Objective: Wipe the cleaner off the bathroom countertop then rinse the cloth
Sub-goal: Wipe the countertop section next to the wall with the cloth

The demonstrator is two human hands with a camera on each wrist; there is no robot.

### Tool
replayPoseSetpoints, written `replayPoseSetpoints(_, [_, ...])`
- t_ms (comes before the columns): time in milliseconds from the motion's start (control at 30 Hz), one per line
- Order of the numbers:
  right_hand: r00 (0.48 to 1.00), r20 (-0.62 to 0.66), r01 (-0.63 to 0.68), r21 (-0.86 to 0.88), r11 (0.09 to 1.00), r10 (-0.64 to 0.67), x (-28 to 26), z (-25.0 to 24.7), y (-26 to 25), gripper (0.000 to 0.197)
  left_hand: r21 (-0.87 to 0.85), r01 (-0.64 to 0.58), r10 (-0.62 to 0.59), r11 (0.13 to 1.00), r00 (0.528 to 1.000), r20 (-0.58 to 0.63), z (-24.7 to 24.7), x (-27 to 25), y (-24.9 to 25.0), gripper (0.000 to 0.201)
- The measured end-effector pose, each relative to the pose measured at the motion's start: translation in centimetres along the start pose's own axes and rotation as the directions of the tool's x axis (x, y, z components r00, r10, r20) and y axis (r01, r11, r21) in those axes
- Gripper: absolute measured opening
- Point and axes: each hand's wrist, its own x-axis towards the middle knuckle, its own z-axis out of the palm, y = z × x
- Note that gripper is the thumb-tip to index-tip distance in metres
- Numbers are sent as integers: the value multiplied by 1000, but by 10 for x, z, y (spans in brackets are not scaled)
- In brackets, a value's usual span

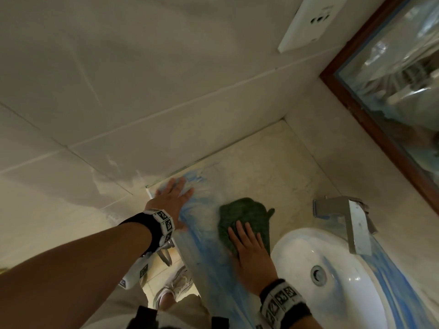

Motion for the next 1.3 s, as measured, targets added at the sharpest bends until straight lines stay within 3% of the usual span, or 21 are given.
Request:
replayPoseSetpoints(133, [999,-39,-25,1,1000,25,23,-7,0,57,-4,-6,6,1000,1000,8,-1,-1,0,113])
replayPoseSetpoints(333, [991,-134,-15,16,1000,17,120,-62,-13,57,19,6,-6,1000,1000,2,1,2,0,116])
replayPoseSetpoints(433, [992,-124,-23,31,999,27,132,-69,-18,59,21,7,-7,1000,1000,7,0,2,0,116])
replayPoseSetpoints(567, [989,-149,-15,24,1000,18,84,-38,-14,60,30,7,-7,1000,1000,3,0,1,0,115])
replayPoseSetpoints(733, [997,-46,-57,46,997,59,-7,10,-7,63,18,3,-4,1000,1000,18,-3,-1,1,114])
replayPoseSetpoints(833, [995,-13,-96,160,982,99,-29,13,-3,53,25,0,-1,1000,1000,24,-4,-1,2,115])
replayPoseSetpoints(900, [989,-39,-121,328,937,141,-28,1,-3,48,24,-5,5,1000,1000,20,-4,-1,0,115])
replayPoseSetpoints(1000, [953,-69,-169,687,707,296,-15,-37,-11,35,34,-7,7,999,1000,6,-3,0,-1,117])
replayPoseSetpoints(1100, [897,-46,-107,943,316,440,5,-77,-22,24,47,-12,12,999,1000,-2,-3,-1,-1,117])
replayPoseSetpoints(1200, [894,64,25,981,-192,444,17,-100,-25,20,51,-12,13,999,1000,-5,-3,-2,-1,117])
replayPoseSetpoints(1233, [906,62,74,950,-302,418,17,-104,-24,22,63,-11,12,998,1000,-5,-4,-3,-1,118])
replayPoseSetpoints(1300, [918,72,99,910,-403,389,13,-106,-18,27,87,-11,11,996,1000,-2,-4,-3,0,120])
